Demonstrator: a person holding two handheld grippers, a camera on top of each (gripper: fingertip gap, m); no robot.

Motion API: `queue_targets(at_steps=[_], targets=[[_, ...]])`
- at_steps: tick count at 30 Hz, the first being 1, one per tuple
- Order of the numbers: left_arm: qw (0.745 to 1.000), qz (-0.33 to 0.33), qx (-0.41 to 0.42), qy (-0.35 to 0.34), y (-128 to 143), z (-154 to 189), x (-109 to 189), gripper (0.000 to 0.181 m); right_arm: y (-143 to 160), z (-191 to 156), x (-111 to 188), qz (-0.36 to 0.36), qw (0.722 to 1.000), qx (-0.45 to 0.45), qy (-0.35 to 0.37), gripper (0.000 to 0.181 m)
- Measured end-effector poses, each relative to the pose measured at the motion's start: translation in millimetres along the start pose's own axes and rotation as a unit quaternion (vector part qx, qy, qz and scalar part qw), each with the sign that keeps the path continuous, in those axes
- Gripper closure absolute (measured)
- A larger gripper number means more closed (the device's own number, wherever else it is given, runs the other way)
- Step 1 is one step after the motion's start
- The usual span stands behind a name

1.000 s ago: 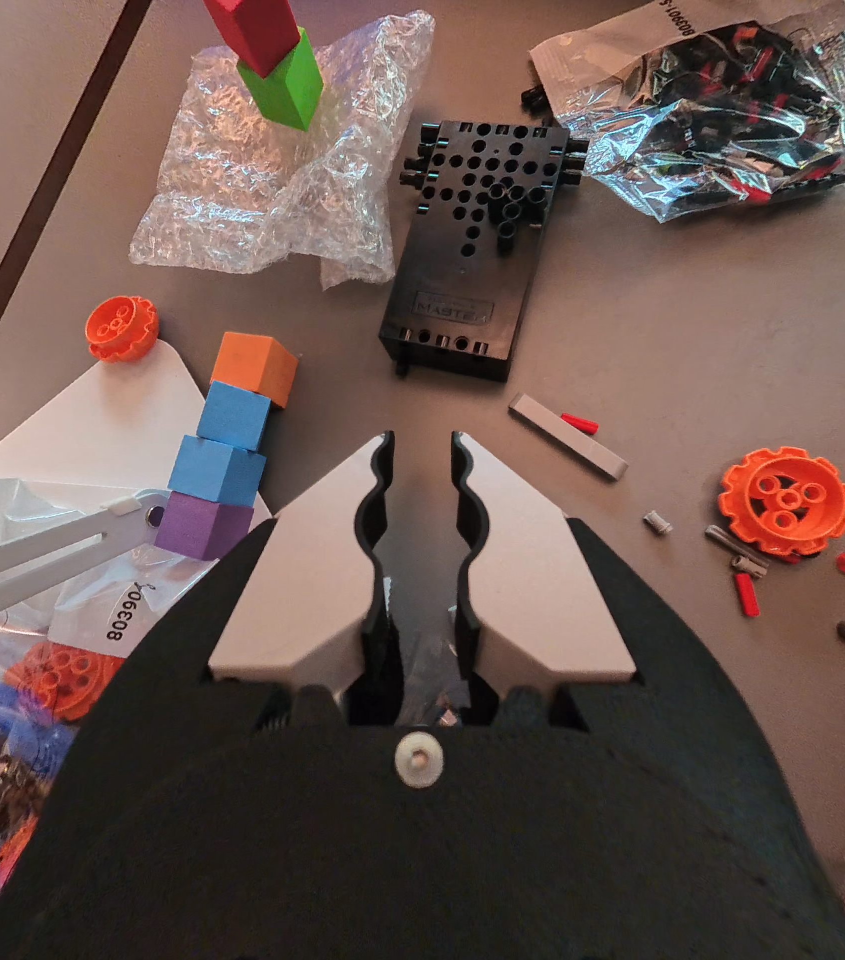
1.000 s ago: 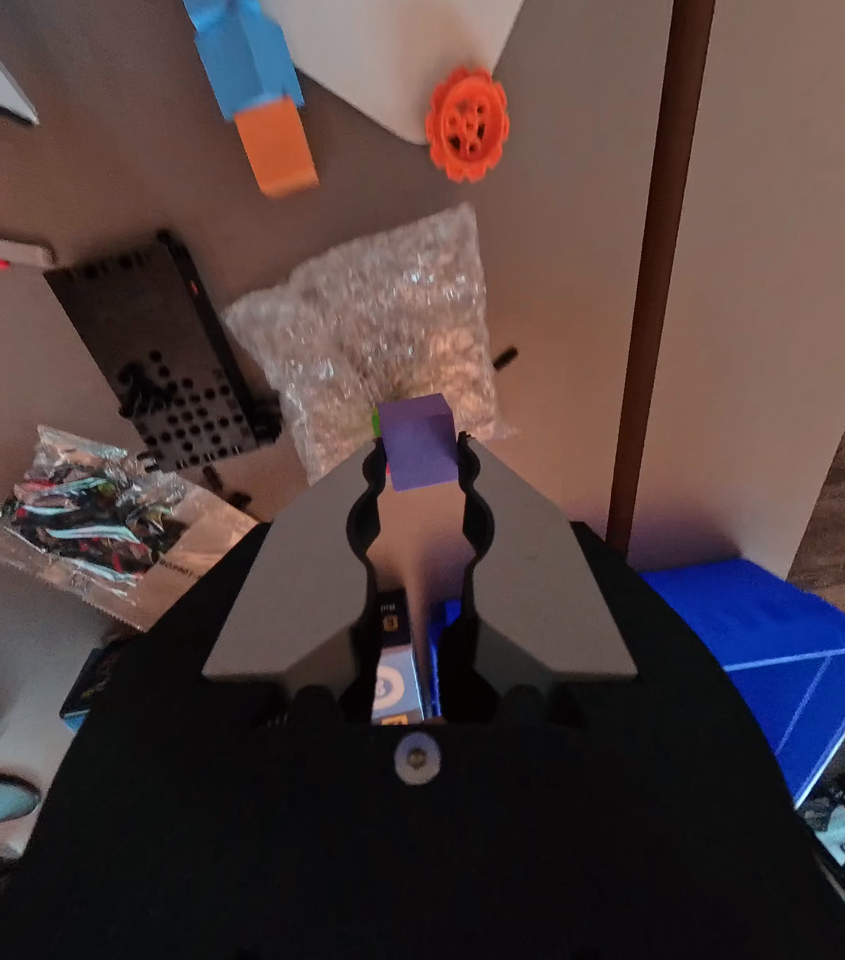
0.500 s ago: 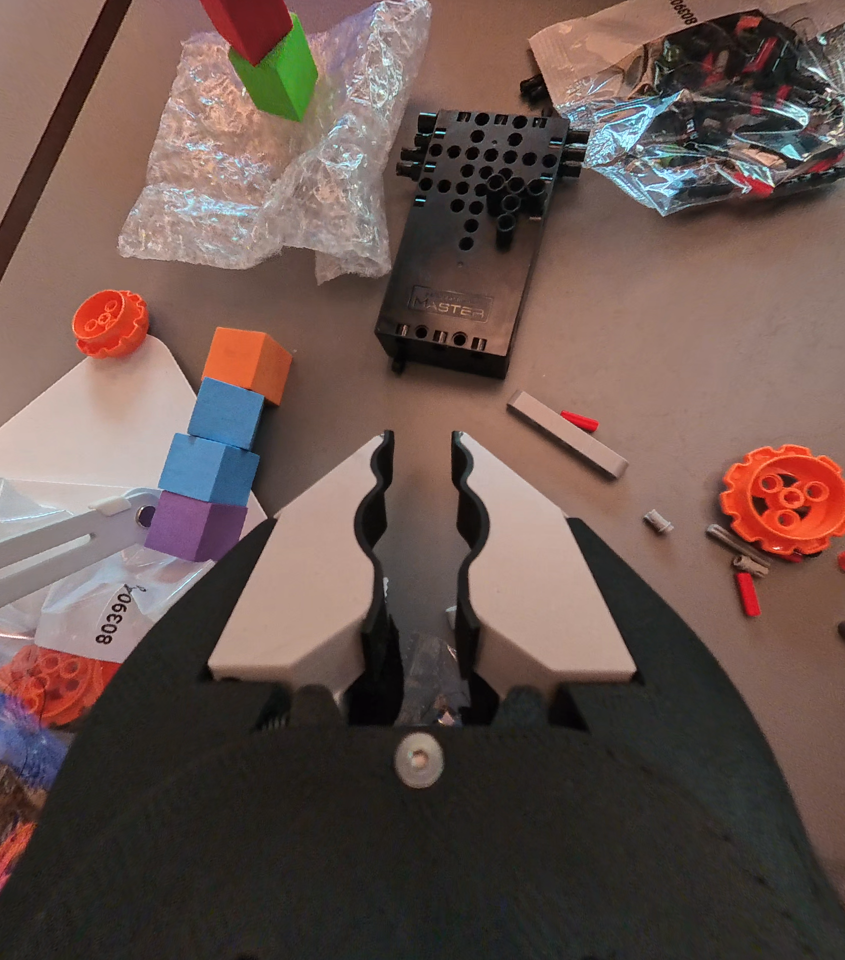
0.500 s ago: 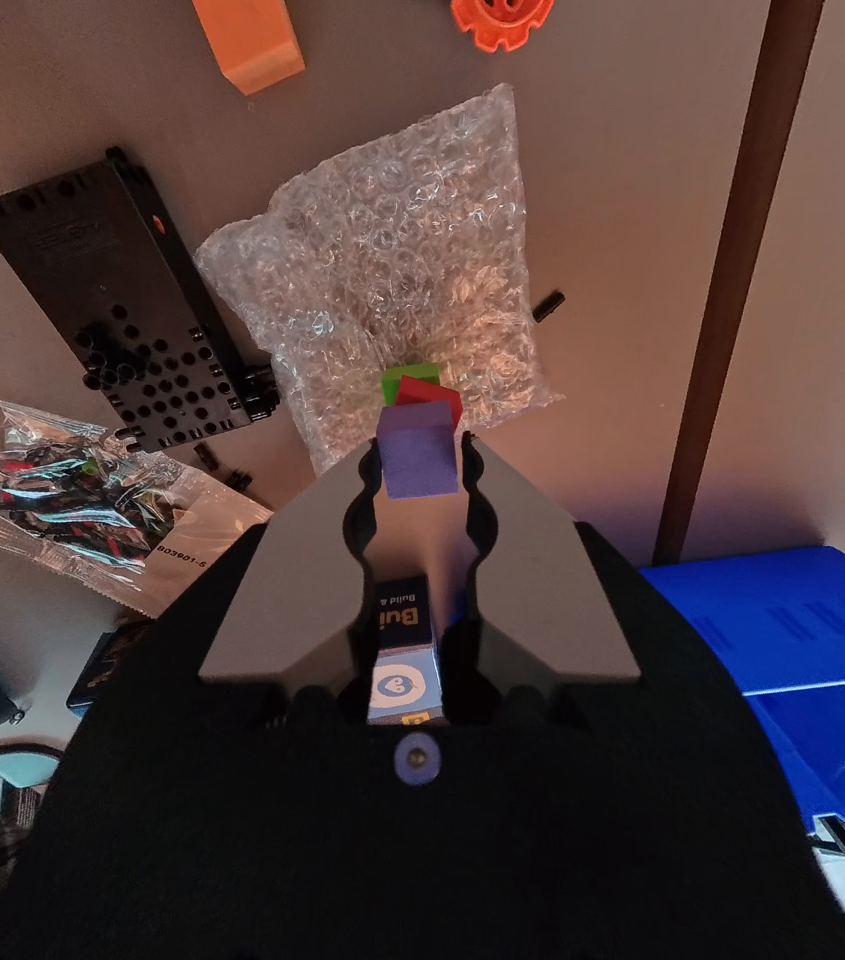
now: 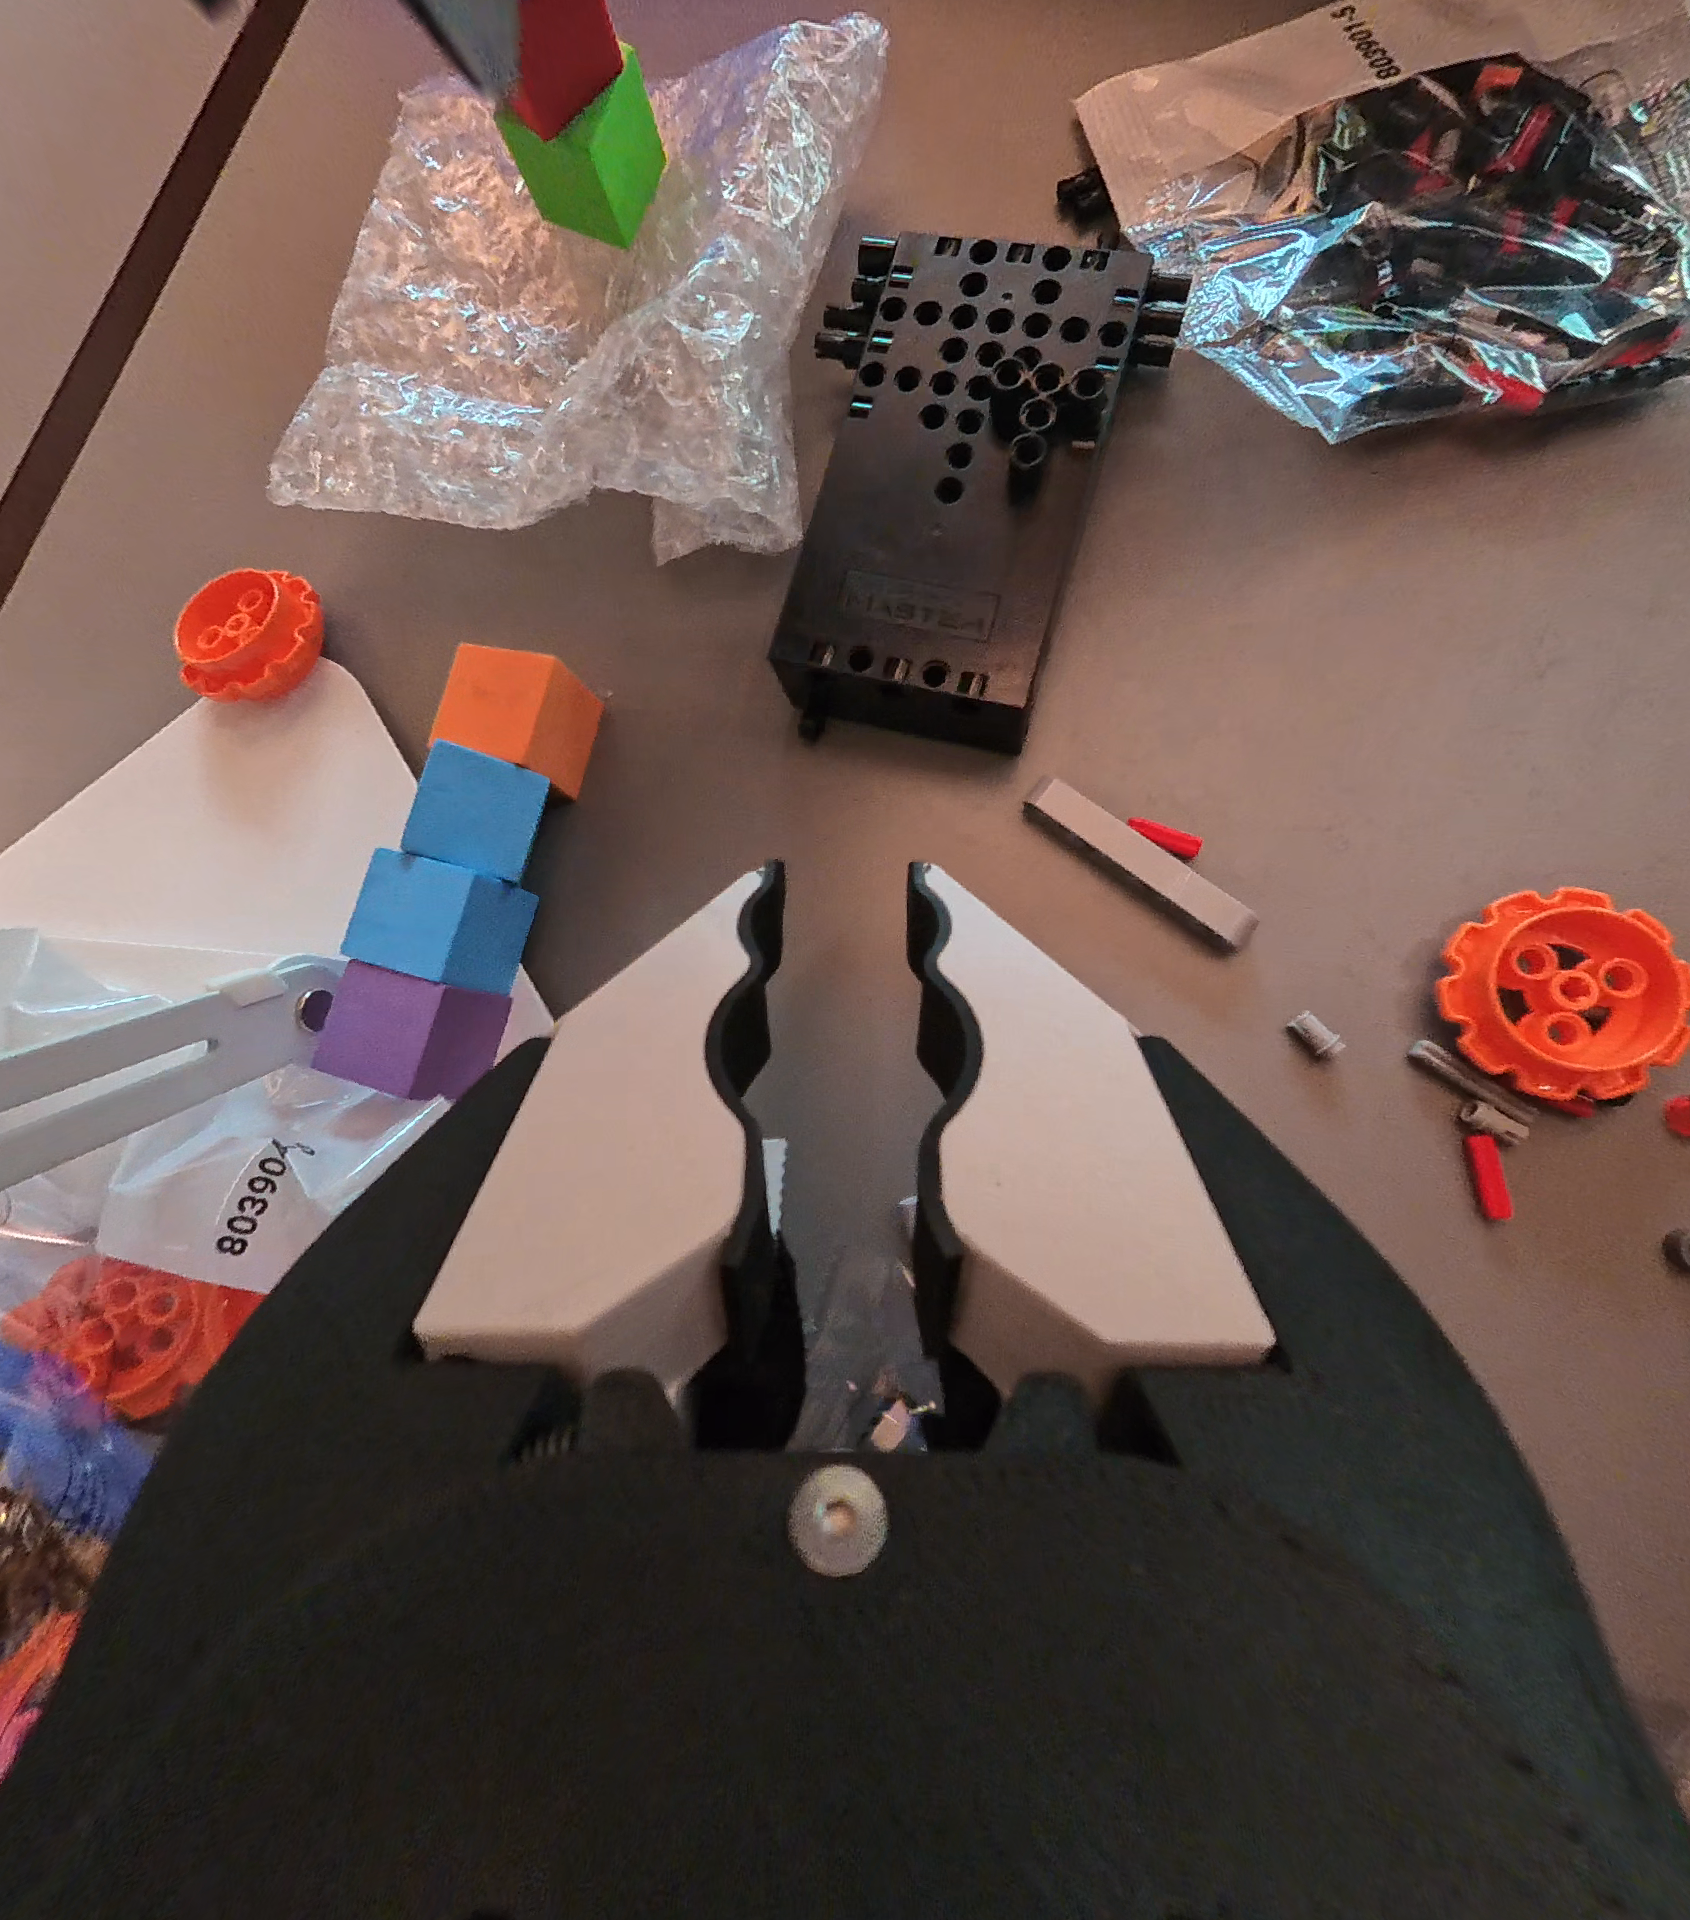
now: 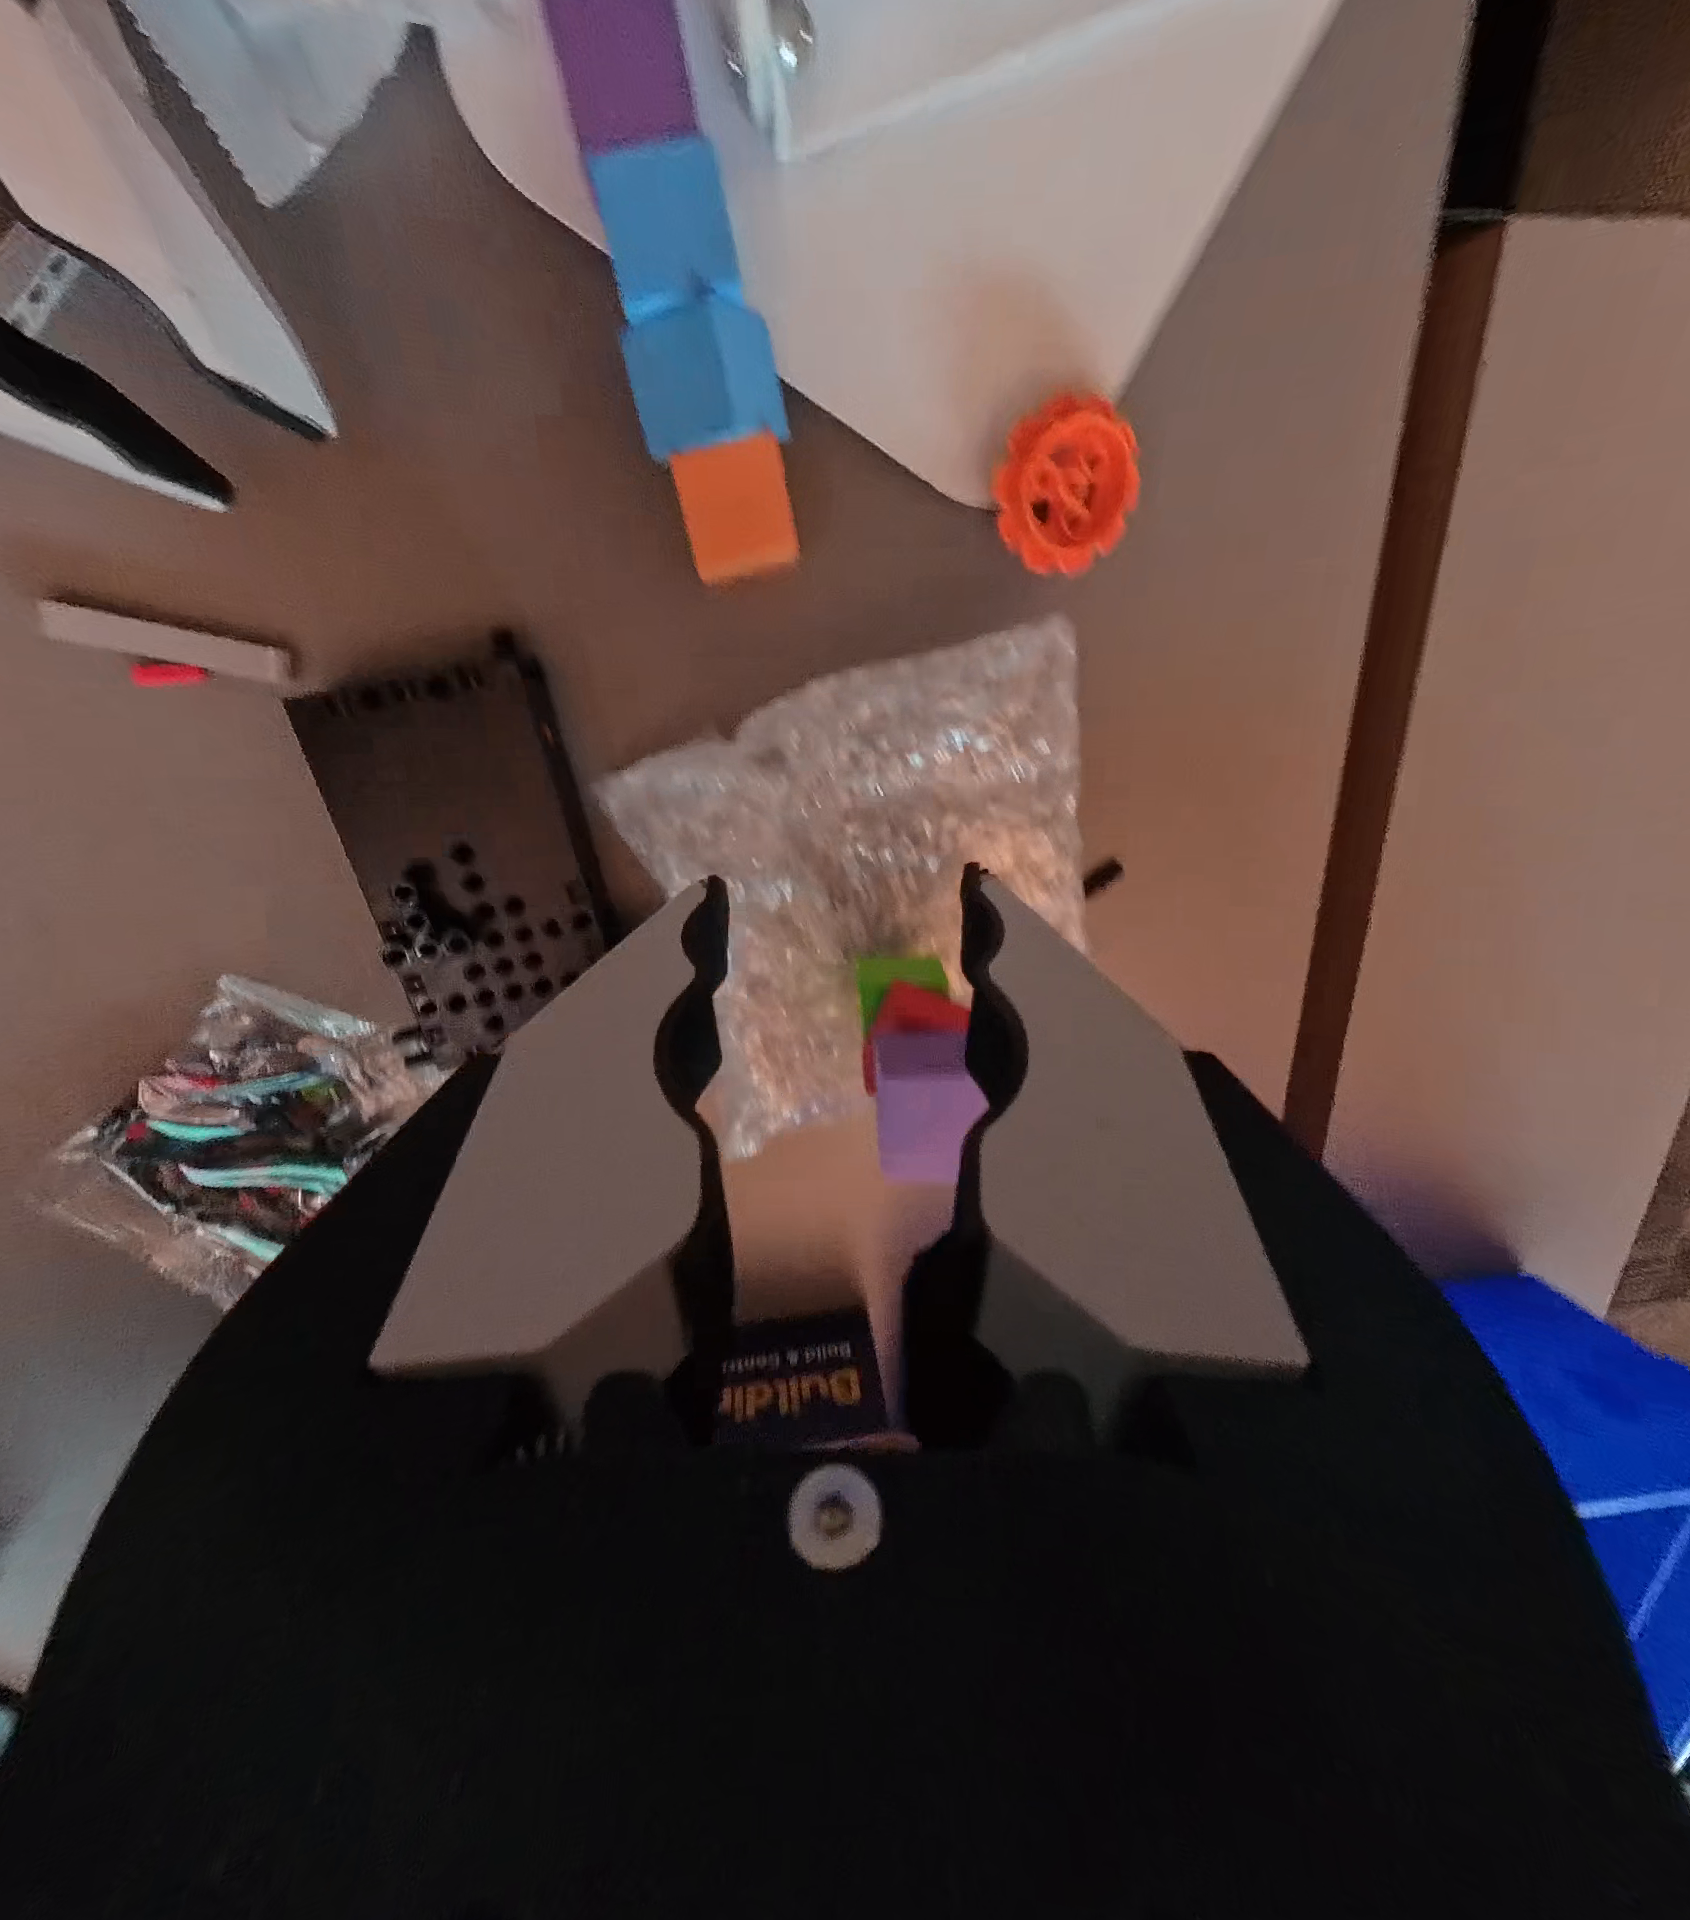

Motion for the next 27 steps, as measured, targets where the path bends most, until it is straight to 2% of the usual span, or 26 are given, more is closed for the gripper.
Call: queue_targets(at_steps=[3,6,9,11,14,17,19,22,25,27], targets=[[1.000,-0.002,0.000,0.000,1,0,0,0.159,-18,-4,-21,-0.012,1.000,0.022,0.005,0.133],[1.000,-0.001,-0.002,0.002,0,1,1,0.159,-38,-8,-37,0.011,1.000,0.027,-0.011,0.136],[1.000,-0.003,-0.004,0.003,1,2,1,0.159,-47,-7,-52,-0.017,0.999,0.042,-0.001,0.135],[1.000,-0.003,-0.004,0.002,1,1,1,0.159,-46,-6,-51,-0.027,0.998,0.047,0.010,0.133],[1.000,0.003,-0.004,0.001,0,1,3,0.159,-30,2,-29,-0.006,0.999,0.026,0.040,0.129],[1.000,0.003,-0.013,0.007,-4,6,-1,0.159,7,10,-2,0.032,0.998,-0.028,0.048,0.127],[1.000,-0.002,-0.019,0.011,-5,10,-6,0.159,33,14,6,0.046,0.996,-0.059,0.042,0.116],[1.000,-0.004,-0.023,0.015,-6,13,-9,0.158,61,13,3,0.043,0.996,-0.067,0.028,0.102],[1.000,-0.002,-0.019,0.014,-6,11,-10,0.158,73,9,-14,0.032,0.997,-0.065,0.006,0.102],[1.000,0.000,-0.016,0.013,-6,10,-10,0.158,75,9,-28,0.024,0.998,-0.059,0.001,0.113]])
Point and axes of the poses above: each gripper's, where its closed fingertips meet, x back along the fingers, y out of its underside, z = x × y across the jaws, the point moved 5 cm from there along x, back along the fingers, and after that the axes turned 8 degrees about x, right-handed, at the moved point
